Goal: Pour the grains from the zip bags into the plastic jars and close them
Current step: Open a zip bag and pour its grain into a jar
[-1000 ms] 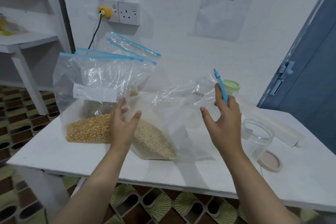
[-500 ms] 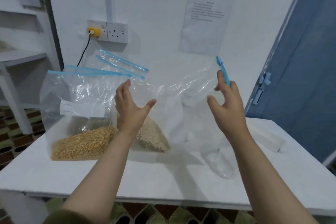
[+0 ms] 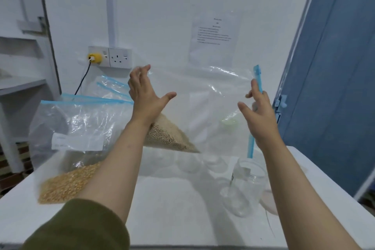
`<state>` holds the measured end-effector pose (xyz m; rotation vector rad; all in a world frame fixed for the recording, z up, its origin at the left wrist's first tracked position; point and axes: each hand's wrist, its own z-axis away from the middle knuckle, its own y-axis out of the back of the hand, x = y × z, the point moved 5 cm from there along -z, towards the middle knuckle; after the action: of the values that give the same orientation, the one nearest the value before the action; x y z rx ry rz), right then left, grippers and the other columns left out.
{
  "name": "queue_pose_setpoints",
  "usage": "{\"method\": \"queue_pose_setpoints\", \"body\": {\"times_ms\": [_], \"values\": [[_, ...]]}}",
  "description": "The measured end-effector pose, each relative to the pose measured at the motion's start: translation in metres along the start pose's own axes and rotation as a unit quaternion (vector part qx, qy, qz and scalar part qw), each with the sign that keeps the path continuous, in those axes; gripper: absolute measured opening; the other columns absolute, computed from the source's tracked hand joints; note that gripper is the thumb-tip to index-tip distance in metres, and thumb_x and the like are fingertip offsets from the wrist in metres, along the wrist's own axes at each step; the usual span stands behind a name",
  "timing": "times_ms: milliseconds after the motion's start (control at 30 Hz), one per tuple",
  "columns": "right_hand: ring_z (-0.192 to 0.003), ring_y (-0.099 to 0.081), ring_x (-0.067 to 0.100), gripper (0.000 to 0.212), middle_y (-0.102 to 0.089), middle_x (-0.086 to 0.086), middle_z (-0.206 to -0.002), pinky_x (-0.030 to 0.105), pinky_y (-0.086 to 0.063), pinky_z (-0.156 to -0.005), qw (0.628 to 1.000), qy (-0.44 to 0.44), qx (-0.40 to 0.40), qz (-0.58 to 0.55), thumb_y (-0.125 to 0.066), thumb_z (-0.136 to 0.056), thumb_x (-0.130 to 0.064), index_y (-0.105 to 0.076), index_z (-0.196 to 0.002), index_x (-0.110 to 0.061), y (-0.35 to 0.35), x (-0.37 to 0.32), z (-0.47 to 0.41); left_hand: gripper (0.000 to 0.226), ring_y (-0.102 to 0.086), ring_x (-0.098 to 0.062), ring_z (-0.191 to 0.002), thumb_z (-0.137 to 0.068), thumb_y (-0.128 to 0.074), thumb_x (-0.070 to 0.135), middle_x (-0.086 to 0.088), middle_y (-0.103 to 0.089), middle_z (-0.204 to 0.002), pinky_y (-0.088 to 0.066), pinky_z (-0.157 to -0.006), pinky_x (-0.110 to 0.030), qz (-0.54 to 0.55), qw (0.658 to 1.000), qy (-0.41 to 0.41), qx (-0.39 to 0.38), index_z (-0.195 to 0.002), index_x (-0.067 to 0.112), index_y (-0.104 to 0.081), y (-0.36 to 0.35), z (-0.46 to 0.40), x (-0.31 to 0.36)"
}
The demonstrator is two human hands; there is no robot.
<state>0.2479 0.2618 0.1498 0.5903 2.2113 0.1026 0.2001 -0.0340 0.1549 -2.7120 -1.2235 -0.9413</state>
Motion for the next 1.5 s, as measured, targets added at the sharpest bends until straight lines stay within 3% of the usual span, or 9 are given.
{"method": "queue_pose_setpoints", "body": {"times_ms": [67, 133, 367, 533, 733, 967, 1167, 1500], "values": [[-0.081, -0.045, -0.014, 0.070, -0.042, -0.018, -0.103, 0.017, -0.030, -0.106, 1.000, -0.003, -0.008, -0.003, -0.060, -0.097, -0.014, -0.025, -0.156, -0.030, 0.004, 0.005, 0.001, 0.096, -0.025, -0.029, -0.135, -0.070, -0.086, 0.039, -0.016, -0.029, -0.143, -0.017, -0.112, -0.035, 0.004, 1.000, -0.020, 0.007, -0.145, 0.009, -0.035, -0.004, 0.000, 0.002], [-0.081, -0.045, -0.017, 0.072, -0.042, -0.017, -0.104, 0.028, -0.031, -0.107, 1.000, -0.005, -0.007, 0.000, -0.061, -0.096, -0.013, -0.024, -0.155, -0.031, 0.007, 0.008, 0.004, 0.095, -0.025, -0.026, -0.134, -0.071, -0.086, 0.038, -0.015, -0.029, -0.143, -0.014, -0.111, -0.030, 0.005, 1.000, -0.030, 0.008, -0.145, 0.009, -0.035, -0.008, 0.002, 0.005], [-0.082, -0.044, -0.019, 0.074, -0.042, -0.018, -0.105, 0.040, -0.032, -0.113, 1.000, -0.012, 0.001, 0.000, -0.061, -0.097, -0.012, -0.021, -0.156, -0.032, 0.018, 0.024, 0.010, 0.092, -0.023, -0.021, -0.135, -0.072, -0.085, 0.037, -0.012, -0.028, -0.145, -0.015, -0.108, -0.029, 0.006, 0.999, -0.043, 0.012, -0.145, 0.011, -0.036, -0.020, -0.003, 0.020], [-0.085, -0.045, -0.004, 0.075, -0.042, -0.020, -0.105, 0.034, -0.038, -0.105, 0.999, -0.026, 0.023, -0.011, -0.062, -0.097, -0.014, -0.021, -0.156, -0.038, 0.028, 0.041, 0.010, 0.090, -0.021, -0.018, -0.135, -0.073, -0.084, 0.038, -0.011, -0.026, -0.146, -0.014, -0.109, -0.029, 0.007, 0.998, -0.061, 0.007, -0.145, 0.012, -0.036, -0.030, -0.010, 0.036], [-0.076, -0.042, -0.007, 0.075, -0.044, -0.009, -0.109, 0.023, -0.040, -0.086, 0.998, -0.020, 0.049, -0.018, -0.064, -0.095, -0.015, -0.023, -0.156, -0.034, 0.035, 0.050, 0.011, 0.091, -0.019, -0.012, -0.135, -0.073, -0.081, 0.047, -0.008, -0.025, -0.147, -0.012, -0.111, -0.029, 0.018, 0.998, -0.065, 0.003, -0.145, 0.014, -0.036, -0.039, -0.017, 0.047], [-0.071, -0.038, 0.000, 0.075, -0.044, -0.013, -0.103, 0.013, -0.040, -0.073, 0.997, -0.022, 0.062, -0.028, -0.064, -0.095, -0.015, -0.024, -0.156, -0.032, 0.039, 0.060, 0.013, 0.092, -0.021, -0.014, -0.135, -0.072, -0.081, 0.050, -0.008, -0.027, -0.145, -0.015, -0.112, -0.031, 0.014, 0.996, -0.083, 0.001, -0.144, 0.014, -0.037, -0.045, -0.025, 0.054], [-0.073, -0.040, -0.002, 0.075, -0.044, -0.009, -0.107, 0.012, -0.042, -0.072, 0.997, -0.023, 0.068, -0.017, -0.064, -0.095, -0.018, -0.023, -0.156, -0.033, 0.041, 0.061, 0.012, 0.092, -0.023, -0.020, -0.136, -0.071, -0.081, 0.052, -0.008, -0.028, -0.144, -0.015, -0.110, -0.029, 0.008, 0.995, -0.099, -0.012, -0.143, 0.015, -0.037, -0.048, -0.033, 0.062], [-0.076, -0.041, -0.004, 0.075, -0.043, -0.016, -0.102, 0.011, -0.041, -0.075, 0.996, -0.021, 0.081, -0.031, -0.064, -0.095, -0.018, -0.022, -0.156, -0.034, 0.045, 0.066, 0.016, 0.097, -0.024, -0.022, -0.137, -0.066, -0.068, 0.067, -0.008, -0.029, -0.143, -0.014, -0.109, -0.027, 0.008, 0.993, -0.113, -0.029, -0.143, 0.016, -0.037, -0.052, -0.037, 0.072]]}}
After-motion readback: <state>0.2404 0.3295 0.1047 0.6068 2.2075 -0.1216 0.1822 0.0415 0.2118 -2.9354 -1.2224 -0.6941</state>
